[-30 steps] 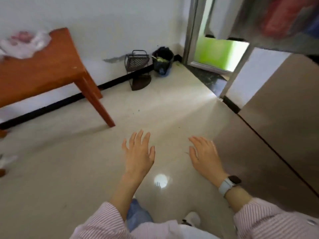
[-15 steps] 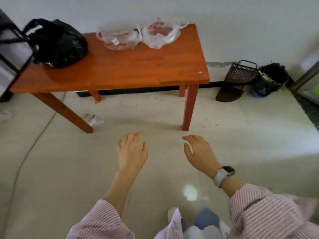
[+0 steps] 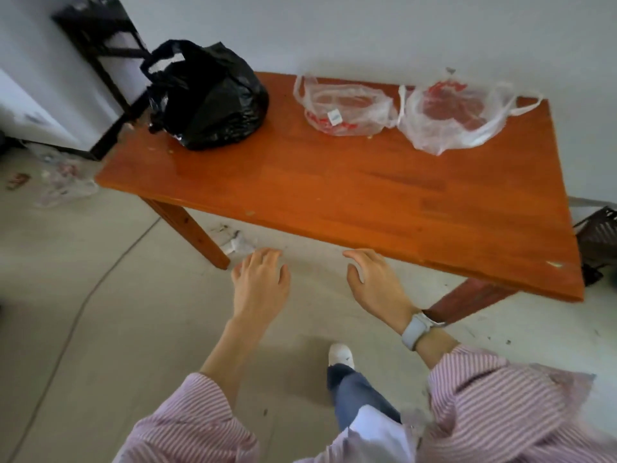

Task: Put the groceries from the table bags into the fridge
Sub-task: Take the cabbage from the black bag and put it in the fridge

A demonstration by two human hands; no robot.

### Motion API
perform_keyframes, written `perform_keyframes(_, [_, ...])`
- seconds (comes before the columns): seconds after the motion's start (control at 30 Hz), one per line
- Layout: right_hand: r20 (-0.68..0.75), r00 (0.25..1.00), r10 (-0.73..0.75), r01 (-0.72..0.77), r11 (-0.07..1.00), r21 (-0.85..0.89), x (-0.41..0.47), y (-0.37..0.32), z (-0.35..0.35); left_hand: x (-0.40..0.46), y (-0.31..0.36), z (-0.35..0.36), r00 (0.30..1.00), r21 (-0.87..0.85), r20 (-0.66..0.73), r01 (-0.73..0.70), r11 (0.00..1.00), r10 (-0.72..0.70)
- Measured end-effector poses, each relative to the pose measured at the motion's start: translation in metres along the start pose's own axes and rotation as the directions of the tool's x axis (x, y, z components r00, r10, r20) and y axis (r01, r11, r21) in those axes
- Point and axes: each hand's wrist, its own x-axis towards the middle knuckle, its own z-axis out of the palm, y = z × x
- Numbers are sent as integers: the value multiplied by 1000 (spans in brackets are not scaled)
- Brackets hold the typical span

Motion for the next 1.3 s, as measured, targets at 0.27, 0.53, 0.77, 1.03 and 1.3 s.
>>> perform_keyframes(0.27, [93, 989, -115, 115, 993, 1, 191, -54, 0, 166, -33, -46, 990, -129, -96, 91, 987, -104])
perform_keyframes(0.53, [77, 980, -185, 186, 982, -4, 358, -114, 31, 325, -122, -74, 949, -88, -310, 34, 995, -60])
perform_keyframes(0.77, [-94, 978, -186, 184, 982, -37, 507, -186, 60, 479, -172, -107, 957, 111, -282, -41, 993, 71])
perform_keyframes(1.03, [138, 877, -460, 478, 807, -348, 568, -179, 75, 505, -205, -71, 884, 1, -216, -425, 905, 416])
perform_keyframes(1.3, [370, 837, -403, 538, 725, -430, 532, -109, 75, 494, -200, -45, 867, -183, -94, -499, 847, 490])
